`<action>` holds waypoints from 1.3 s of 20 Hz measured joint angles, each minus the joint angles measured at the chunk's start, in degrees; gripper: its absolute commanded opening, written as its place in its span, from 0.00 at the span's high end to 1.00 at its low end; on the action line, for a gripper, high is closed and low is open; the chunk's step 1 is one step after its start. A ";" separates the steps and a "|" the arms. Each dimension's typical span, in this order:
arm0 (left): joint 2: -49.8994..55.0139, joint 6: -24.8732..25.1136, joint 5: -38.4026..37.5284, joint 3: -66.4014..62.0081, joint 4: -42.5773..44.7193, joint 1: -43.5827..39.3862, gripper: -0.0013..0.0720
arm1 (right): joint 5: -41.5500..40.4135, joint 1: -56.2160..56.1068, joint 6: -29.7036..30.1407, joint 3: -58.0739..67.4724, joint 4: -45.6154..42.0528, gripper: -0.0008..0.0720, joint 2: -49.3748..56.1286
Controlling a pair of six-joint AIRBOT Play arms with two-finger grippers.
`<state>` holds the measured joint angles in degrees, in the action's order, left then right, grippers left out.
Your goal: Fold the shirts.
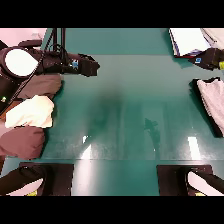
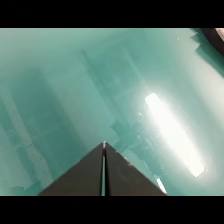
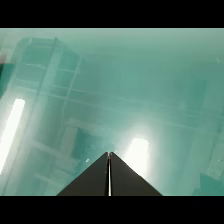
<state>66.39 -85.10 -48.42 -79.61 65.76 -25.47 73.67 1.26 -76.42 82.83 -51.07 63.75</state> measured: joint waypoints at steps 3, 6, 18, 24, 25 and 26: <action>0.00 0.00 0.00 0.00 0.00 0.00 0.94 | -0.04 -0.04 0.00 0.02 0.00 0.97 0.00; 0.00 0.00 0.00 0.00 0.02 0.00 0.94 | -0.07 -0.09 0.00 0.02 0.00 0.97 0.00; 0.15 -1.09 2.25 0.00 9.01 1.70 0.23 | -0.07 -0.09 0.00 0.02 0.00 0.97 0.00; 5.11 -8.87 -1.33 0.04 27.17 15.45 0.23 | -0.07 -0.09 0.00 0.00 0.00 0.97 0.00; 6.91 -9.42 -2.19 0.04 28.39 18.25 0.23 | -0.11 -0.09 0.00 0.02 0.00 0.97 0.00; 8.76 -9.77 -2.84 0.04 29.27 20.72 0.23 | -0.15 -0.09 0.00 0.00 0.00 0.97 0.00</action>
<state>75.16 -94.87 -51.27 -79.57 95.02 -4.75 73.52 1.17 -76.42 82.83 -51.07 63.75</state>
